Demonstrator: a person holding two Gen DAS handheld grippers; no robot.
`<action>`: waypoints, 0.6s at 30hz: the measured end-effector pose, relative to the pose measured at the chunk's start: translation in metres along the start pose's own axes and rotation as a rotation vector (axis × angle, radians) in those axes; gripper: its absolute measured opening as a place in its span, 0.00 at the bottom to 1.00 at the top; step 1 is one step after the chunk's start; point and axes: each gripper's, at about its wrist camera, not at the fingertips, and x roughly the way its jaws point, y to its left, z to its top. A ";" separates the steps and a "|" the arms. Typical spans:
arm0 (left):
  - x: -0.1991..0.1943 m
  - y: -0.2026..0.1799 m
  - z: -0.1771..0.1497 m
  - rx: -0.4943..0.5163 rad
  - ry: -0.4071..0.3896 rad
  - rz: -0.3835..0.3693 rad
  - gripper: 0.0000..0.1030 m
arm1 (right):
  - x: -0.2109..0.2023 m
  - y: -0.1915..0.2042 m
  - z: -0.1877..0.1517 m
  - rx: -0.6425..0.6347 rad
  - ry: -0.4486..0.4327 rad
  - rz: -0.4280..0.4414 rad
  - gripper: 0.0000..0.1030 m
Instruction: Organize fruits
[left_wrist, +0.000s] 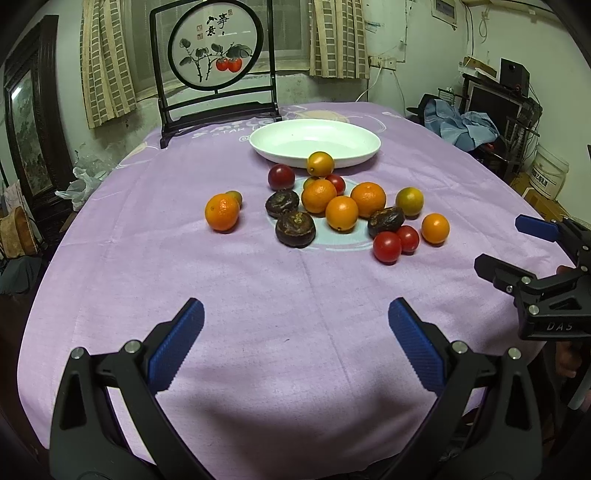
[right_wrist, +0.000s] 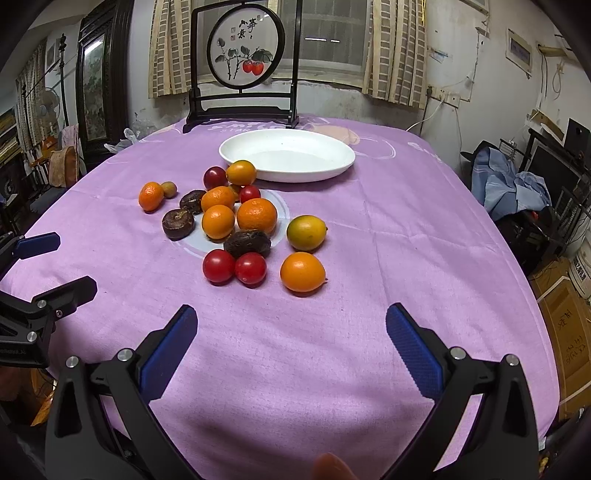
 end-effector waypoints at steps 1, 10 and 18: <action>0.000 0.000 0.000 -0.001 0.000 0.000 0.98 | 0.001 0.000 -0.001 0.001 0.001 0.000 0.99; 0.000 0.002 -0.001 -0.005 0.003 -0.001 0.98 | 0.001 0.000 -0.001 -0.001 0.000 0.002 0.99; 0.001 0.002 -0.002 -0.003 0.005 -0.001 0.98 | 0.001 0.001 -0.001 0.000 0.001 0.002 0.99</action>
